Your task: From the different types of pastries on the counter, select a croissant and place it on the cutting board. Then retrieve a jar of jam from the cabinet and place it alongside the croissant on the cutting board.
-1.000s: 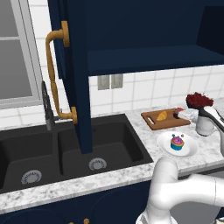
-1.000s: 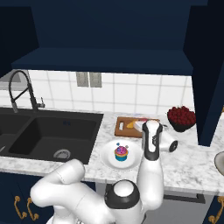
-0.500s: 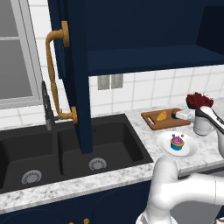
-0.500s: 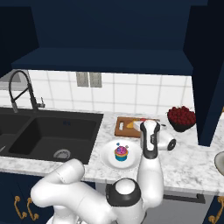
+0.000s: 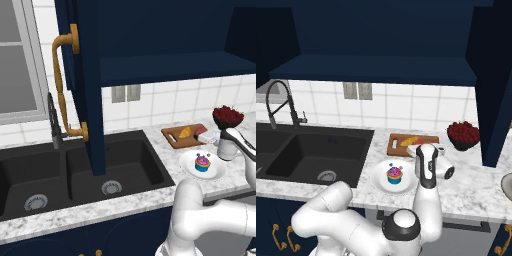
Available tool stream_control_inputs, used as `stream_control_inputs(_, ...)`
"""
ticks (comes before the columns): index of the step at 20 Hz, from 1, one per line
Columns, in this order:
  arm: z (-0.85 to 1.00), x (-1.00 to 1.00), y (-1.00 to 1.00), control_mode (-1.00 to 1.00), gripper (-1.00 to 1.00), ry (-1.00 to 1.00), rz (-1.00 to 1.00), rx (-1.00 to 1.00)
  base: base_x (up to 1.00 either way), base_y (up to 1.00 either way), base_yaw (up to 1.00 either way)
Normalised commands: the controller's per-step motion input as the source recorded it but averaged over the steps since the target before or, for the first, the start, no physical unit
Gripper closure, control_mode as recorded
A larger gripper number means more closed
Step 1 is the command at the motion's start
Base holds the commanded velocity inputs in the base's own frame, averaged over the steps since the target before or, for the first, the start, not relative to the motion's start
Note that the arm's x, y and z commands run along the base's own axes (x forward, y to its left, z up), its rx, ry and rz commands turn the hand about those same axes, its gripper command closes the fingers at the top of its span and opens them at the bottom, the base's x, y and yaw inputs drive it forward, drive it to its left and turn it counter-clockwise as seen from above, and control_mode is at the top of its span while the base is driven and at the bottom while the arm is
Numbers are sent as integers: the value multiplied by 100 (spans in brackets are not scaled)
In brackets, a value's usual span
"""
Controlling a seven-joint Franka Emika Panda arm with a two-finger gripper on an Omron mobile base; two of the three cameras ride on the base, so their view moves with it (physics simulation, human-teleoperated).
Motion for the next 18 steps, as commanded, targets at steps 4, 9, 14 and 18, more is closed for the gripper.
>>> stream_control_inputs(4, 8, 90, -17, -100, 100, 3, 0, 0, 0, 0, 0)
stream_control_inputs(9, 0, 24, -18, -100, 100, 0, 0, 0, 0, 0, 0)
stream_control_inputs(14, -11, 15, -31, -100, -100, 0, 1, 0, 0, 0, 0)
stream_control_inputs(18, -15, -14, -8, -100, -100, 2, 0, 0, 0, 0, 0)
